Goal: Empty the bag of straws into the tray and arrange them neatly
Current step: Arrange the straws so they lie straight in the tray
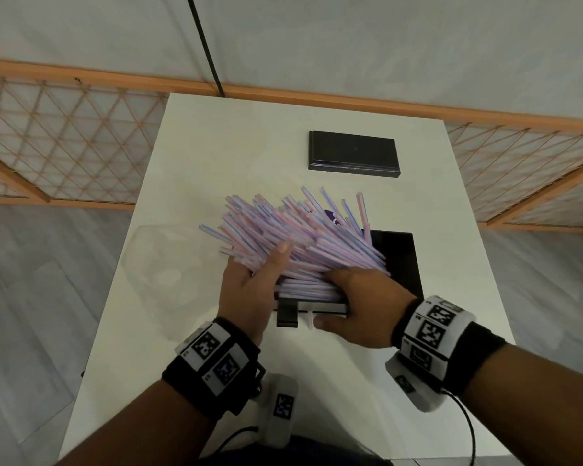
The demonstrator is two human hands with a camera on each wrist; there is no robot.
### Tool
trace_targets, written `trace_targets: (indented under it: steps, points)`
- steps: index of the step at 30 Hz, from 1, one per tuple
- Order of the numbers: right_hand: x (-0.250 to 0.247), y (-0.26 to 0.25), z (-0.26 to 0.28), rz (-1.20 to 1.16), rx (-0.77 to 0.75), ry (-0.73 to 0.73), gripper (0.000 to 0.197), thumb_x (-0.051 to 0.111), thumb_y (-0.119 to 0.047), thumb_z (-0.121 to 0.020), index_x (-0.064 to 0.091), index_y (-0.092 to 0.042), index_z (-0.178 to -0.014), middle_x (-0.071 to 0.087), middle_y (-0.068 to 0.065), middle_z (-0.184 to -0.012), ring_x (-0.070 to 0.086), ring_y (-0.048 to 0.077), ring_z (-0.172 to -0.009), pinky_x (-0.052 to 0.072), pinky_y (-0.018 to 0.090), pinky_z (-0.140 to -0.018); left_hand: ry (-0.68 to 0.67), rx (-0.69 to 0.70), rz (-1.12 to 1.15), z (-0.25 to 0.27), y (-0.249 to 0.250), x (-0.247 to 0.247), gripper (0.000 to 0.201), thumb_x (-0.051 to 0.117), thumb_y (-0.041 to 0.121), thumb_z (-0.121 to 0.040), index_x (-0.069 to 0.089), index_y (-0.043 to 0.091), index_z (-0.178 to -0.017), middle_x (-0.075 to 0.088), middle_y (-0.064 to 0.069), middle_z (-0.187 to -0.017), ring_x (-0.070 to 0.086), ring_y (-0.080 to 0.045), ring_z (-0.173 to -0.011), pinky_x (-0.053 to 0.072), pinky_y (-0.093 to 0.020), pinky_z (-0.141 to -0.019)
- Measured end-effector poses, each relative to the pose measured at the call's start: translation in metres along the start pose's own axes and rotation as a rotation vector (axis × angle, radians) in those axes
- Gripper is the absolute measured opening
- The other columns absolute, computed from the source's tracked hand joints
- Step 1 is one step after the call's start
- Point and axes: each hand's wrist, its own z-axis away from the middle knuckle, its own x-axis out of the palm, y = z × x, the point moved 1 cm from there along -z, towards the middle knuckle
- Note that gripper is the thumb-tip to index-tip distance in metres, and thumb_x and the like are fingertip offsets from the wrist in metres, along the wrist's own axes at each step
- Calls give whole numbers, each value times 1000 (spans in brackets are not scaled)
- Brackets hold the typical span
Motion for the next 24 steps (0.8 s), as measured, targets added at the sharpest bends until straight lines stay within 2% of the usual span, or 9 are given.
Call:
trace_targets:
  steps: [2,5,10,13,15,18,21,24]
  points:
    - [0,1,-8,46,30,-24,65,52,-77,-72,57,-25,-110,64,1,-110,62,26,-104,53,38,-88,15,-7,-8,-1,-2,0,33,79,29,-84,70,14,-112,77,6,-96,74,-24,-97,59,-35,-84]
    - [-2,-3,-17,55,66,-71,61,59,-75,-72,57,-24,-105,63,2,-106,61,26,-100,53,37,-86,17,-2,-8,-2,-3,-1,41,75,30,-83,68,15,-121,76,-2,-114,72,-22,-111,57,-40,-95]
    - [-10,-5,-19,-28,97,-119,51,70,-66,-75,48,-26,-97,60,-6,-85,58,18,-76,52,28,-75,-2,22,-61,-3,-4,-4,23,73,24,-84,72,16,-106,77,-2,-100,75,-18,-97,59,-30,-83]
    - [-12,-8,-25,10,96,-157,48,70,-69,-73,55,-26,-91,62,-6,-85,60,16,-78,50,27,-73,-4,35,-90,-4,-2,-4,37,74,25,-84,67,5,-115,76,-9,-106,75,-18,-99,60,-32,-85]
    - [-15,-12,-29,-1,90,-188,46,71,-68,-71,58,-27,-88,63,-5,-83,62,17,-79,53,30,-74,1,49,-102,-6,-1,-3,43,74,25,-85,65,3,-121,76,-9,-111,74,-18,-104,60,-35,-90]
    - [-23,-16,-33,-13,87,-268,42,75,-63,-72,57,-29,-90,63,-7,-85,61,16,-81,48,28,-71,16,64,-129,-10,-1,-2,43,76,23,-86,65,5,-124,75,-6,-116,72,-18,-110,58,-40,-96]
    - [-30,-20,-36,-84,85,-367,38,78,-56,-73,59,-33,-97,64,-11,-90,62,13,-86,45,24,-71,26,87,-192,-12,2,1,35,75,21,-88,68,6,-119,77,-5,-111,74,-18,-106,59,-45,-94]
    - [-33,-21,-41,-112,74,-395,45,82,-52,-72,61,-28,-103,64,-11,-88,61,9,-79,44,22,-66,24,76,-203,-14,1,4,35,74,22,-90,69,9,-121,76,-4,-114,72,-18,-109,58,-48,-96]
